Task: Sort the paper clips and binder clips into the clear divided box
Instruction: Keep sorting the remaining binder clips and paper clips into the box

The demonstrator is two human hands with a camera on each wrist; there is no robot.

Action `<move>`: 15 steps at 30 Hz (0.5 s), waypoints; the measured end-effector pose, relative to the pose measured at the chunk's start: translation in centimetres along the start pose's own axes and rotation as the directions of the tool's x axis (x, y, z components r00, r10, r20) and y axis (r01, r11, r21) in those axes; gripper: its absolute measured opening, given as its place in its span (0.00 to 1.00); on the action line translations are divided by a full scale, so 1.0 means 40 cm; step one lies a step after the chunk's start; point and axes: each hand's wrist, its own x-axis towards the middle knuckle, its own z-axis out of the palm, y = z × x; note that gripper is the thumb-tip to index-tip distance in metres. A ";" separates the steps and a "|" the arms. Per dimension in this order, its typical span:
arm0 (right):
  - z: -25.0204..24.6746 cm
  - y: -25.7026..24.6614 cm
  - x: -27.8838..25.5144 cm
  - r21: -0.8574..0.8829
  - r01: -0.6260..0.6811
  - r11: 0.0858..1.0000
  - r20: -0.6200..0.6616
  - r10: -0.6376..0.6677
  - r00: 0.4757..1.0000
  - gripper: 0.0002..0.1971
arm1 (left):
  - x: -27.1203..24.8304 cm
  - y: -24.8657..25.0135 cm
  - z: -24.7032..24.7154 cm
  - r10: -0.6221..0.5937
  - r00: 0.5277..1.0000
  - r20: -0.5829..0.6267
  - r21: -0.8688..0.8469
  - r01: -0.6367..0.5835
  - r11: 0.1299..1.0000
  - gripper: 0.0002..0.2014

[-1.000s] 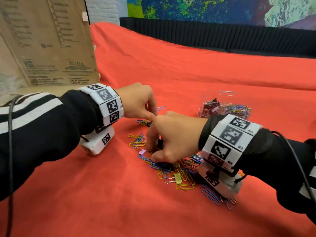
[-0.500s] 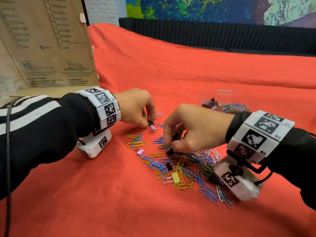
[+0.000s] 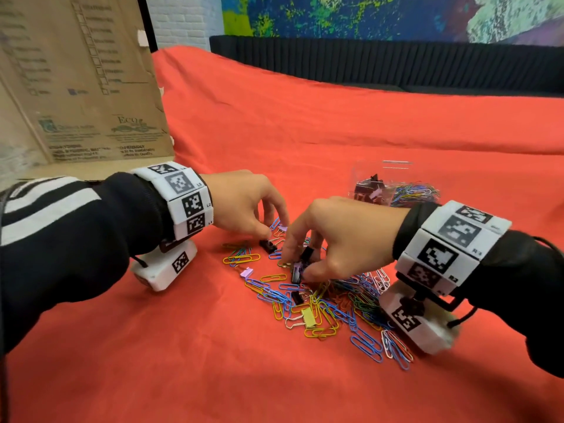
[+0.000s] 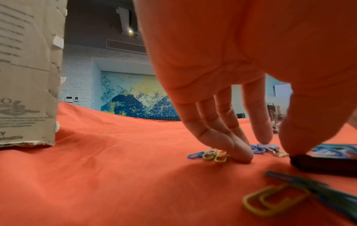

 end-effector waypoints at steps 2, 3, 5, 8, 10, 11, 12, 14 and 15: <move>0.011 -0.008 0.004 -0.016 0.022 1.000 0.023 -0.022 0.999 0.13 | 0.008 0.011 0.004 0.027 0.999 0.032 -0.003 -0.027 1.000 0.11; 0.015 -0.011 0.005 -0.019 0.033 0.999 0.028 -0.032 0.999 0.12 | 0.011 0.016 0.002 0.044 0.998 0.048 0.002 -0.044 0.999 0.13; 0.018 -0.012 0.006 -0.051 0.048 0.998 0.026 -0.047 0.999 0.08 | 0.017 0.024 -0.002 0.060 0.996 0.064 0.027 -0.062 0.998 0.19; 0.012 -0.006 0.005 -0.115 0.027 0.993 -0.008 -0.028 1.000 0.04 | 0.020 0.031 -0.006 0.038 0.997 0.071 0.031 -0.040 0.999 0.13; 0.004 0.004 -0.002 -0.116 0.001 0.993 -0.043 -0.006 0.999 0.05 | 0.020 0.027 -0.006 0.016 0.998 0.064 0.026 -0.018 0.999 0.07; -0.001 0.011 -0.006 -0.110 -0.019 0.994 -0.061 0.012 0.998 0.06 | 0.020 0.023 -0.004 0.007 0.998 0.062 0.027 -0.009 1.000 0.12; -0.007 0.018 -0.011 -0.097 -0.039 0.994 -0.076 0.031 0.997 0.07 | 0.020 0.019 -0.003 -0.001 0.998 0.063 0.027 0.000 1.000 0.16; -0.018 0.030 -0.020 -0.058 -0.059 0.997 -0.088 0.054 0.995 0.08 | 0.017 0.019 -0.003 -0.008 0.997 0.075 0.026 0.006 1.000 0.20; -0.023 0.035 -0.023 -0.038 -0.063 0.997 -0.088 0.060 0.994 0.07 | 0.017 0.019 -0.003 -0.015 0.996 0.082 0.021 0.014 1.000 0.20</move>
